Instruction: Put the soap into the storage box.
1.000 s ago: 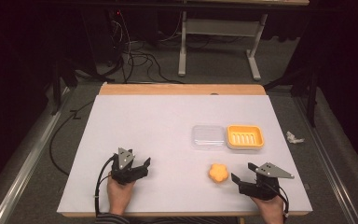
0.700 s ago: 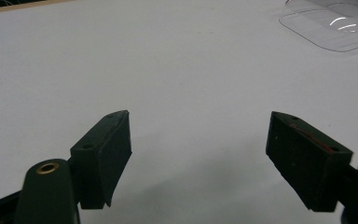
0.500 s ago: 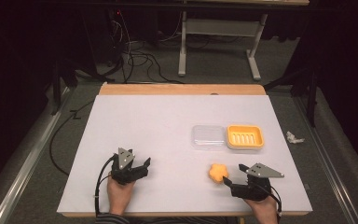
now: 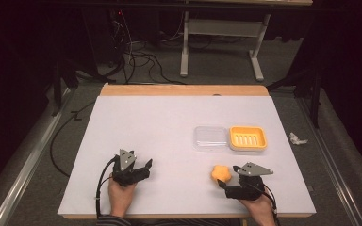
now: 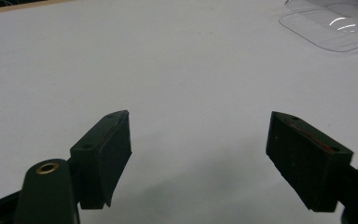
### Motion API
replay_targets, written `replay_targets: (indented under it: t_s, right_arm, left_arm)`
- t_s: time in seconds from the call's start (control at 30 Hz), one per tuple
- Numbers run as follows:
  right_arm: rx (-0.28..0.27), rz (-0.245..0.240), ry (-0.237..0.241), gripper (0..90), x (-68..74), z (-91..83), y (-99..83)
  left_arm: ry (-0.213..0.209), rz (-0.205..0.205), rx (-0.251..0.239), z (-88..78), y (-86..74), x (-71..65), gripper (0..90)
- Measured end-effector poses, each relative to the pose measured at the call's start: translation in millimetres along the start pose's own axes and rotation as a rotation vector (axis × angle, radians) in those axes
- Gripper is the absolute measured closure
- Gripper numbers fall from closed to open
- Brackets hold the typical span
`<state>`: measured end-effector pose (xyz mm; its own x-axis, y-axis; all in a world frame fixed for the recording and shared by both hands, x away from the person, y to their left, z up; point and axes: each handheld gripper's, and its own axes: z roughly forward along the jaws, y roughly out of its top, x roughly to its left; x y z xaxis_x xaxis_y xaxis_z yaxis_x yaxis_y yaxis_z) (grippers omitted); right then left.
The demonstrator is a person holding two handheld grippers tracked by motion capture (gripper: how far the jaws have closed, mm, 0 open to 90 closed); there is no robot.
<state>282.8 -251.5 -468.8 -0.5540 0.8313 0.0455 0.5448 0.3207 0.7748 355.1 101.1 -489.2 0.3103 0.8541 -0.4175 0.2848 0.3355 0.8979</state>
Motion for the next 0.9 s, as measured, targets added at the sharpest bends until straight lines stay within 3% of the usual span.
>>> replay_targets:
  t_s: [0.4,0.9]
  right_arm:
    - [0.046,-0.04,0.013,18.7,5.6,14.2,8.2]
    - [0.109,-0.066,-0.03,24.1,9.5,26.6,10.3]
  left_arm:
    - [0.0,0.0,0.0,0.1,0.0,0.1,22.7]
    - [-0.001,0.0,0.001,0.0,0.1,0.1,22.7]
